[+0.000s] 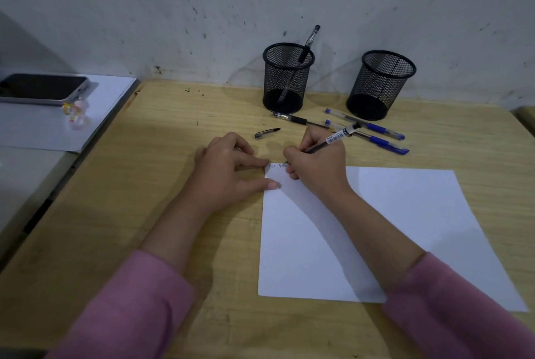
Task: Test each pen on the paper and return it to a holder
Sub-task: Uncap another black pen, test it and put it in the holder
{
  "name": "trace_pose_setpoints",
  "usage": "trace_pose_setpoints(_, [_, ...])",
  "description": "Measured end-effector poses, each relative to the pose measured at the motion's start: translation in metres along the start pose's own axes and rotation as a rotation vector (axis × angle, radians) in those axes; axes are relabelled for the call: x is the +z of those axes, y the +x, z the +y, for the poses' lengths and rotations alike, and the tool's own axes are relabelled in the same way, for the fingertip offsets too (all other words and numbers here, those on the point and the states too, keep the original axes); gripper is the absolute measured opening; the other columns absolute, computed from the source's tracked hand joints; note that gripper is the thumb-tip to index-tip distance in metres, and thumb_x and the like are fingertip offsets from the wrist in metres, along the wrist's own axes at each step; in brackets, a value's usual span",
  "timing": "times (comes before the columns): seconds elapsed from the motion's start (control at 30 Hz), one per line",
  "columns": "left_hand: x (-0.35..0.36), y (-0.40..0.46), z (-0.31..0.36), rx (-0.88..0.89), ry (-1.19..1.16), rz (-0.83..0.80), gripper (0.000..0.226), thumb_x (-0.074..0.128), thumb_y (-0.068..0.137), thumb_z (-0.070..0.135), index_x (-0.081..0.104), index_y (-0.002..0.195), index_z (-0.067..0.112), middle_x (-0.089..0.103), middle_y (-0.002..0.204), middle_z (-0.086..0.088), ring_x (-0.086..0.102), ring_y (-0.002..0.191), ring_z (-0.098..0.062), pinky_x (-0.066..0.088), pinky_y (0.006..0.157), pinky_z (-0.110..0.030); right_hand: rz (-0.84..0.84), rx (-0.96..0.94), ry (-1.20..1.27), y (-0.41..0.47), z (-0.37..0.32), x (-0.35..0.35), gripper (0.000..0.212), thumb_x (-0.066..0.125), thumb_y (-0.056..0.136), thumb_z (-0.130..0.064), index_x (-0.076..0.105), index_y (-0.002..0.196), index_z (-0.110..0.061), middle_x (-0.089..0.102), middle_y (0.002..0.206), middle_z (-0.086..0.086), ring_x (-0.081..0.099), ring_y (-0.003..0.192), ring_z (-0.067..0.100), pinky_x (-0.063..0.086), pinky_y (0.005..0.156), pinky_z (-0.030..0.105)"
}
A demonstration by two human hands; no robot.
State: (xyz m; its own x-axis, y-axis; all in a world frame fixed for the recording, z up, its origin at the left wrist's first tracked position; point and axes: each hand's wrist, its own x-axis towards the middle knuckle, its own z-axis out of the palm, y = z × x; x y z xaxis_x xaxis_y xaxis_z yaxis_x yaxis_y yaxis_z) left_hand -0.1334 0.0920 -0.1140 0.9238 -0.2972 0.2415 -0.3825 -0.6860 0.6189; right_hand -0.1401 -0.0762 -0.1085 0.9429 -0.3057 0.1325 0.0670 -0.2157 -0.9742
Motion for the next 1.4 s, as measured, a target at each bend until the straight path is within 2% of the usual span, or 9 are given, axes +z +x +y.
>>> trace_pose_setpoints(0.2, [-0.001, -0.001, 0.001, 0.001, 0.031, -0.013, 0.062, 0.056, 0.047, 0.079, 0.070, 0.094, 0.042, 0.052, 0.100, 0.015, 0.047, 0.100, -0.008, 0.033, 0.096, -0.044, 0.002, 0.010, -0.002, 0.000, -0.002, 0.000, 0.031, 0.060, 0.073, 0.008, 0.039, 0.058, -0.009, 0.049, 0.051, 0.019, 0.057, 0.040, 0.023, 0.046, 0.040, 0.029])
trace_pose_setpoints(0.47, [-0.001, -0.001, -0.001, 0.004, 0.035, -0.010, 0.063, 0.054, 0.047, 0.080, 0.070, 0.094, 0.042, 0.051, 0.100, 0.015, 0.046, 0.101, -0.007, 0.032, 0.093, -0.040, 0.044, -0.010, -0.011, -0.001, -0.003, 0.000, 0.033, 0.060, 0.073, 0.008, 0.039, 0.056, -0.010, 0.050, 0.051, 0.019, 0.058, 0.041, 0.026, 0.047, 0.039, 0.031])
trace_pose_setpoints(0.6, [-0.002, 0.000, 0.000, 0.003, 0.035, -0.020, 0.061, 0.059, 0.047, 0.077, 0.070, 0.095, 0.042, 0.051, 0.101, 0.015, 0.045, 0.102, -0.007, 0.029, 0.093, -0.037, 0.039, -0.008, -0.013, 0.000, -0.002, 0.000, 0.034, 0.060, 0.072, 0.008, 0.038, 0.055, -0.011, 0.047, 0.049, 0.017, 0.055, 0.037, 0.023, 0.046, 0.039, 0.031])
trace_pose_setpoints(0.73, [-0.002, -0.001, 0.000, 0.004, 0.033, -0.019, 0.059, 0.060, 0.048, 0.077, 0.070, 0.095, 0.043, 0.050, 0.100, 0.016, 0.045, 0.102, -0.007, 0.029, 0.094, -0.038, 0.042, -0.003, -0.002, 0.001, -0.001, 0.000, 0.031, 0.060, 0.071, 0.008, 0.038, 0.057, -0.010, 0.047, 0.051, 0.020, 0.055, 0.037, 0.022, 0.047, 0.040, 0.032])
trace_pose_setpoints(0.83, [-0.002, -0.001, 0.000, 0.004, 0.020, -0.022, 0.061, 0.056, 0.048, 0.079, 0.070, 0.094, 0.043, 0.050, 0.099, 0.016, 0.046, 0.101, -0.008, 0.034, 0.096, -0.042, 0.070, 0.021, 0.016, 0.000, -0.002, -0.002, 0.031, 0.061, 0.073, 0.007, 0.039, 0.058, -0.010, 0.048, 0.051, 0.018, 0.057, 0.038, 0.021, 0.047, 0.038, 0.027])
trace_pose_setpoints(1.0, [-0.003, -0.001, 0.001, -0.010, 0.017, -0.016, 0.056, 0.059, 0.048, 0.076, 0.070, 0.093, 0.043, 0.051, 0.098, 0.017, 0.047, 0.097, -0.005, 0.041, 0.094, -0.048, 0.160, 0.082, 0.255, 0.002, -0.006, -0.008, 0.025, 0.065, 0.081, 0.000, 0.045, 0.068, -0.007, 0.055, 0.054, 0.013, 0.062, 0.043, 0.014, 0.054, 0.046, 0.027])
trace_pose_setpoints(1.1, [-0.004, -0.001, 0.004, -0.036, -0.003, 0.010, 0.051, 0.067, 0.051, 0.069, 0.070, 0.093, 0.040, 0.054, 0.097, 0.016, 0.050, 0.097, -0.005, 0.042, 0.094, -0.048, 0.126, 0.076, 0.306, 0.003, -0.008, -0.009, 0.029, 0.071, 0.082, -0.008, 0.047, 0.067, -0.011, 0.058, 0.057, 0.009, 0.063, 0.048, 0.013, 0.056, 0.052, 0.028])
trace_pose_setpoints(1.33, [0.005, 0.000, 0.012, -0.042, -0.061, 0.098, 0.036, 0.071, 0.069, 0.044, 0.069, 0.102, 0.029, 0.059, 0.097, 0.010, 0.058, 0.092, -0.011, 0.047, 0.089, -0.048, 0.081, -0.034, 0.257, 0.000, -0.019, -0.020, 0.025, 0.075, 0.080, -0.016, 0.054, 0.067, -0.011, 0.059, 0.054, 0.001, 0.050, 0.041, 0.011, 0.045, 0.040, 0.022])
trace_pose_setpoints(1.4, [0.008, 0.005, 0.015, -0.032, -0.043, 0.157, 0.033, 0.071, 0.075, 0.033, 0.068, 0.106, 0.023, 0.060, 0.096, 0.005, 0.059, 0.087, -0.014, 0.050, 0.083, -0.042, 0.091, -0.036, 0.266, 0.000, -0.021, -0.021, 0.025, 0.074, 0.081, -0.016, 0.054, 0.065, -0.012, 0.057, 0.053, 0.002, 0.049, 0.040, 0.011, 0.043, 0.039, 0.021])
